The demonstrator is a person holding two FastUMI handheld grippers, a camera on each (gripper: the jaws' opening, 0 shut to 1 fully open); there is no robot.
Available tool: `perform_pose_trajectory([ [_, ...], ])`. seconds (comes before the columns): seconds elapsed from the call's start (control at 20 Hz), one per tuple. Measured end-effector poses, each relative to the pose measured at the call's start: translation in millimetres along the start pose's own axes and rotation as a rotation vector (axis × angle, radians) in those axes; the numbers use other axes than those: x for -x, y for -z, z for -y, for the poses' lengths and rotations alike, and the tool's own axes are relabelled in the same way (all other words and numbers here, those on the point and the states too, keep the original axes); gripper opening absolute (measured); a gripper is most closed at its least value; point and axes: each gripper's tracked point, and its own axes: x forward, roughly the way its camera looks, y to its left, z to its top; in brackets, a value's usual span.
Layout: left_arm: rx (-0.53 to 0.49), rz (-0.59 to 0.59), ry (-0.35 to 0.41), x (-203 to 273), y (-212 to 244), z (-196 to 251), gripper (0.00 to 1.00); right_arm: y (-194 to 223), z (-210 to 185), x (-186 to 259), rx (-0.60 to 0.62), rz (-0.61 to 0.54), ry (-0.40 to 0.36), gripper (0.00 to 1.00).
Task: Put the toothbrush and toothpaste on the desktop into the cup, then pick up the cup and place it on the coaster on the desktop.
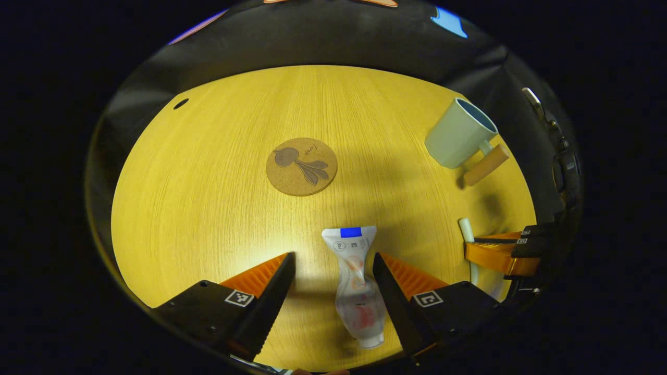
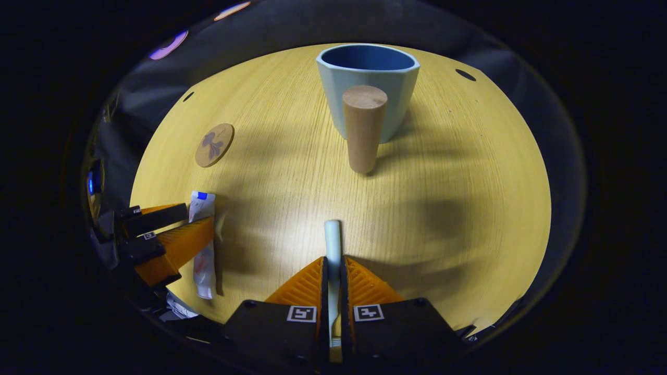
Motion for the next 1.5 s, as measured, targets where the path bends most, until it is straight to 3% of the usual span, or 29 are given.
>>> perform_pose_trajectory([
  [0.2, -0.049, -0.037, -0.02, -3, 1, -1, 0.78, 0, 0, 0, 0.004, 0.004, 0.0, 0.1],
  [0.35, -0.061, -0.045, -0.026, -3, 0, -2, 0.4, 0, 0, -1, 0.001, 0.009, -0.004, 0.1],
  [0.55, -0.075, -0.043, -0.005, -2, -1, -2, 0.16, -1, 0, 0, 0.036, 0.025, -0.001, 0.12],
  [1.05, -0.087, -0.028, 0.02, 1, -1, -1, 0.07, -3, -11, 10, 0.015, 0.084, -0.084, 0.12],
  [1.5, -0.1, -0.027, 0.02, 1, -2, -1, 0.07, -60, -14, 59, -0.132, 0.268, -0.189, 0.12],
])
